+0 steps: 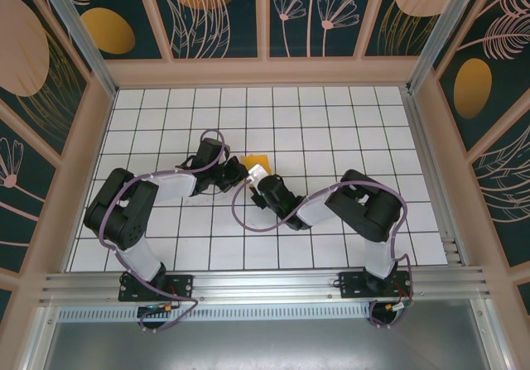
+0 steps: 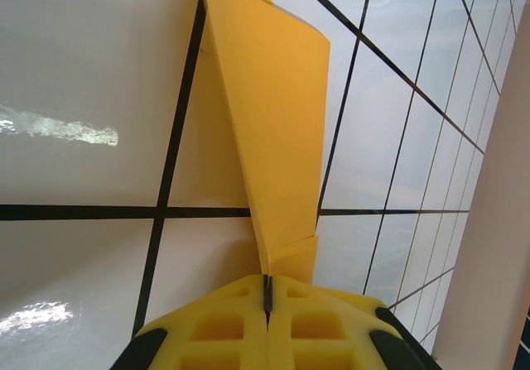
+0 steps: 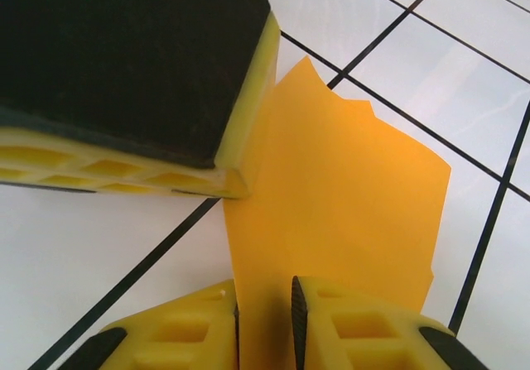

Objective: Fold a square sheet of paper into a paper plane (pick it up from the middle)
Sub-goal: Fold the wing for the fifth time at the center of the table.

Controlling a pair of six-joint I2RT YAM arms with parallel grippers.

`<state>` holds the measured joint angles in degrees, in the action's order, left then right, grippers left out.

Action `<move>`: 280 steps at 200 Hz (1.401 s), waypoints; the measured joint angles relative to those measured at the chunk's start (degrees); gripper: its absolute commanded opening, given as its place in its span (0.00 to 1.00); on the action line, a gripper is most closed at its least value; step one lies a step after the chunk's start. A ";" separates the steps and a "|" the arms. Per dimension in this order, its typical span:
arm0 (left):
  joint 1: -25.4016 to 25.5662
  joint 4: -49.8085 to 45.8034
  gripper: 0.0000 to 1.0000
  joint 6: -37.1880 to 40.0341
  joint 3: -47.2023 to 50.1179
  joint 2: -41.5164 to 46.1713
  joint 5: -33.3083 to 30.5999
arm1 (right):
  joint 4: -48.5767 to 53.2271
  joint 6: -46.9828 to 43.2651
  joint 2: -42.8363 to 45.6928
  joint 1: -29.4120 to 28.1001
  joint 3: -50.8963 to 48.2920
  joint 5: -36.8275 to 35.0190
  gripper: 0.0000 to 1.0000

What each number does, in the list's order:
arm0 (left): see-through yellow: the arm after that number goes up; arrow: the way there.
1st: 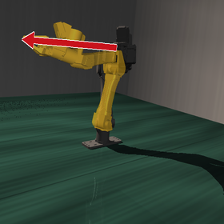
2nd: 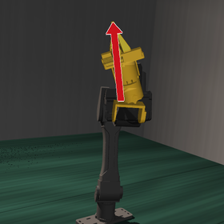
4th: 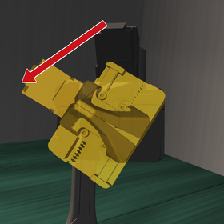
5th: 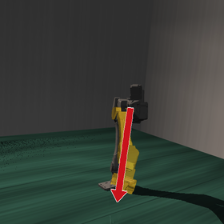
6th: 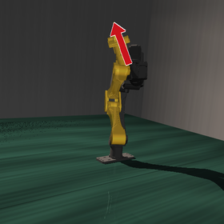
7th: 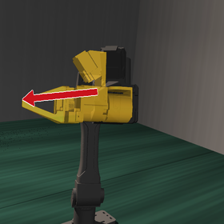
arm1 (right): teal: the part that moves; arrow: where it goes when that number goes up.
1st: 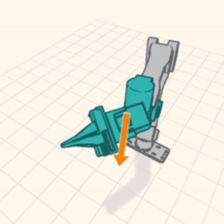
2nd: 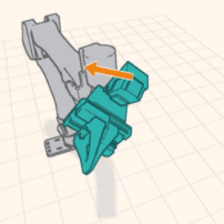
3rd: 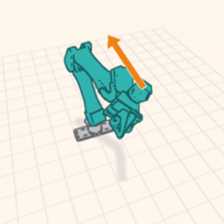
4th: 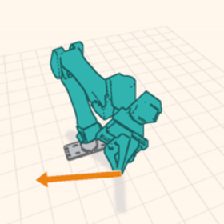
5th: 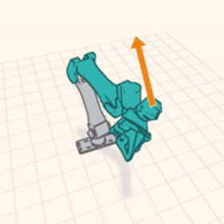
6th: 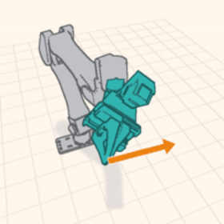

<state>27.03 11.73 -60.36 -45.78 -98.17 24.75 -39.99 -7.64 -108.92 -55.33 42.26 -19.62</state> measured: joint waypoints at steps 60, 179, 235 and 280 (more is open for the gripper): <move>0.00 -0.44 0.06 0.02 -0.72 0.00 -0.20 | -0.76 0.39 0.00 0.68 -0.48 1.90 0.15; -1.53 -2.14 0.58 0.26 -1.18 4.11 -4.85 | -1.88 8.04 1.79 6.01 -4.09 13.18 0.00; -3.15 -1.25 0.61 0.96 0.28 6.47 -6.38 | -2.12 15.37 4.26 9.77 -5.05 21.75 0.00; -3.13 2.93 0.56 2.27 2.56 6.47 -3.82 | -3.26 23.04 5.29 13.40 -5.38 29.24 0.00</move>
<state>23.90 14.66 -58.08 -43.22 -91.70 20.93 -43.24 15.40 -103.63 -41.93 36.88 9.63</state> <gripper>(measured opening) 0.575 0.045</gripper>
